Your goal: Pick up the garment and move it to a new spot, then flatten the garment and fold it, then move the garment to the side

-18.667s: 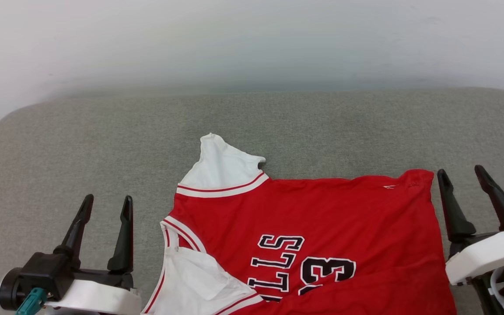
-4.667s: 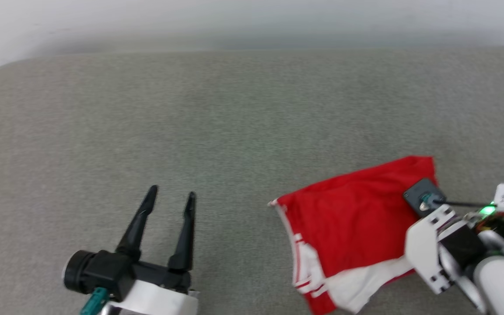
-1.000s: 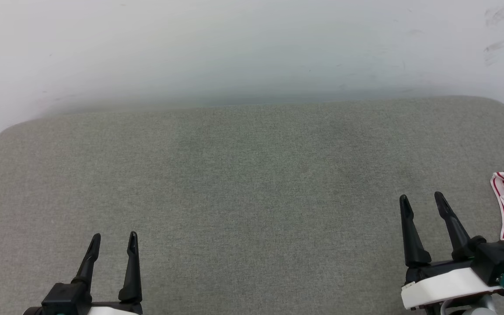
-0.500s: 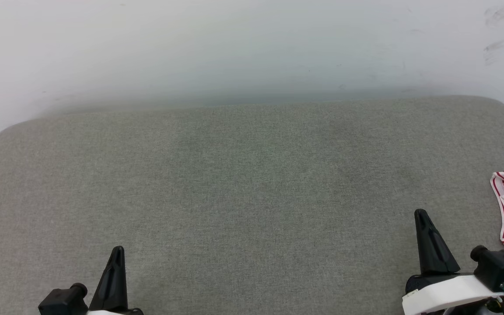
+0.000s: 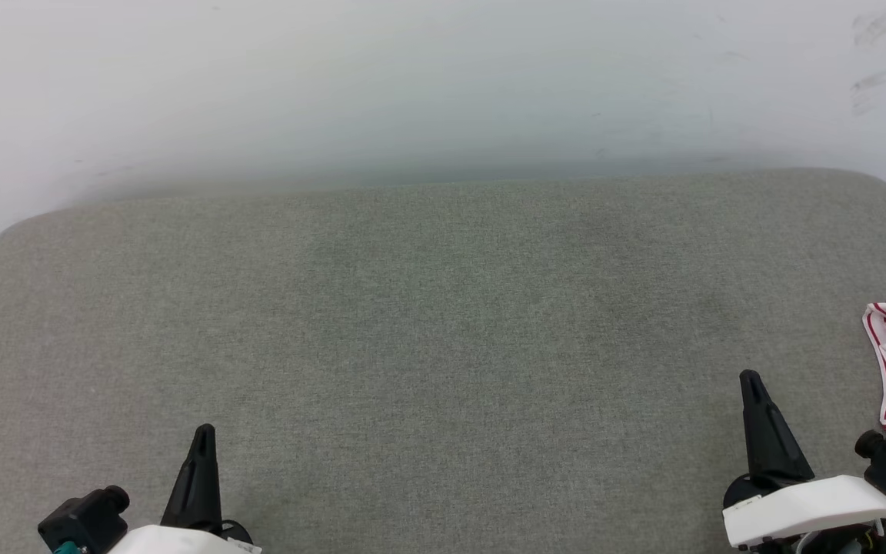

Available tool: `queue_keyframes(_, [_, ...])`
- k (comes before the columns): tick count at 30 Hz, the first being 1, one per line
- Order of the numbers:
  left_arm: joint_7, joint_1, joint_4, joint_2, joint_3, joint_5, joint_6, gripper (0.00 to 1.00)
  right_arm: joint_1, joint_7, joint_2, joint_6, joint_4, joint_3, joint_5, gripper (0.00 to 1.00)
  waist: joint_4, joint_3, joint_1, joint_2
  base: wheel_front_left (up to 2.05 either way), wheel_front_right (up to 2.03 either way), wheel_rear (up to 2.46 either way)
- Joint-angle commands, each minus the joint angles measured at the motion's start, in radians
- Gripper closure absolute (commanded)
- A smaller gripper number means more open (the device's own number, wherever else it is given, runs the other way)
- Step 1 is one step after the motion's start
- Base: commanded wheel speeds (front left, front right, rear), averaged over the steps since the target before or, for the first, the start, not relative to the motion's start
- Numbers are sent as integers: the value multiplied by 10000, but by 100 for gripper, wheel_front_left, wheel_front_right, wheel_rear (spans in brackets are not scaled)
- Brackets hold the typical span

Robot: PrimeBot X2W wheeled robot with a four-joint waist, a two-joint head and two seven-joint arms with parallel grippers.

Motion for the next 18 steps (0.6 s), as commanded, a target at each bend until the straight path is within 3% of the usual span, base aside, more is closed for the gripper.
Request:
queue_keyframes(1, [109, -308, -64, 34, 58, -528, -24, 100, -318, 97, -104, -1, -91, -44, 562, 100, 3, -1, 0, 0, 0, 0, 0])
queue_keyframes(18, [715, -731, 281, 44, 117, -2924, -41, 100, -505, 644, -163, -1, 99, -180, 2994, 100, 17, -3, 0, 0, 0, 0, 0])
